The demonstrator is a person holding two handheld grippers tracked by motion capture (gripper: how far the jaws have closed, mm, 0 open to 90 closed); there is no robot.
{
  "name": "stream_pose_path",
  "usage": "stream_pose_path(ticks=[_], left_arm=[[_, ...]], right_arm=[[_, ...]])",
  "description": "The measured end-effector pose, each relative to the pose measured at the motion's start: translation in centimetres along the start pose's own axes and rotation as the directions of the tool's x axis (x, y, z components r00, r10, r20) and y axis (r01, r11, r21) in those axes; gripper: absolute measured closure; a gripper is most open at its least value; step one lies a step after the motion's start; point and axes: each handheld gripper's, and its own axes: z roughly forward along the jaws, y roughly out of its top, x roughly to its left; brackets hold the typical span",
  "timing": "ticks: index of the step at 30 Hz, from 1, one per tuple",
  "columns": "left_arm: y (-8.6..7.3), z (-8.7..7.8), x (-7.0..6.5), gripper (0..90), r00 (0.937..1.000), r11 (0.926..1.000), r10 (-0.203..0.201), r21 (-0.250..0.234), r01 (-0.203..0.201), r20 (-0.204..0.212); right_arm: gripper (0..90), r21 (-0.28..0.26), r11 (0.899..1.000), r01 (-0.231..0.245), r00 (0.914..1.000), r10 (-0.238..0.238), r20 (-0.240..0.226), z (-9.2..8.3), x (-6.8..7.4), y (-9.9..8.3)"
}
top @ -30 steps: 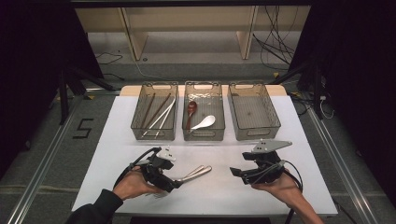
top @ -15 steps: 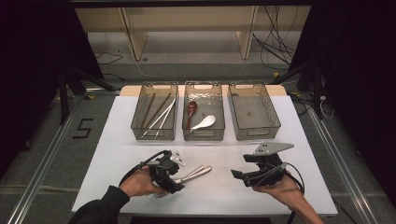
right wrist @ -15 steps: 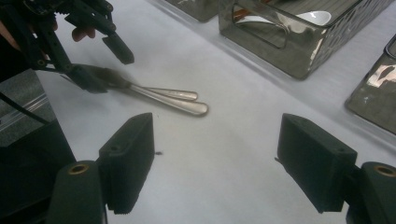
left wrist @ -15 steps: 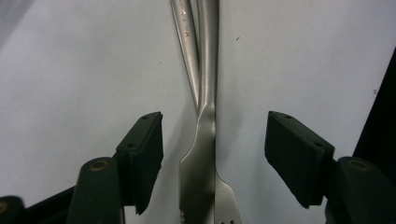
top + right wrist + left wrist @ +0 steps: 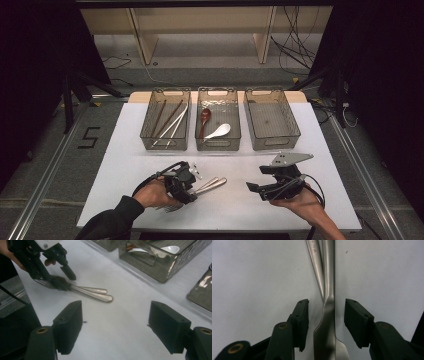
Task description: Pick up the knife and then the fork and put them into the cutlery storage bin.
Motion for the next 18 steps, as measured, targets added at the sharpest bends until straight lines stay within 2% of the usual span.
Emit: stream_pose_path(ticks=[2,5,14,18], left_arm=[[0.05,0.13,0.09,57.4,0.9999,0.9998,0.009,0.018,-0.009,-0.005],[0.13,0.16,0.22,61.0,1.0,0.9999,0.001,0.012,-0.001,0.002],[0.26,0.17,0.26,67.8,0.9998,0.9994,0.018,0.028,-0.018,-0.007],[0.36,0.19,0.2,74.0,0.9998,0.9995,0.018,0.028,-0.018,0.007]], right_arm=[[28.3,0.0,1.0,0.0,1.0,0.0,0.0,-0.01,-0.03,-0.01],[28.3,0.0,1.0,-0.003,1.0,0.003,0.0,-0.04,-0.12,-0.05],[28.5,0.003,1.0,0.009,0.9999,-0.009,-0.009,0.11,-0.09,0.03],[28.5,0.012,1.0,0.013,0.9999,-0.013,-0.009,0.21,-0.08,-0.01]])
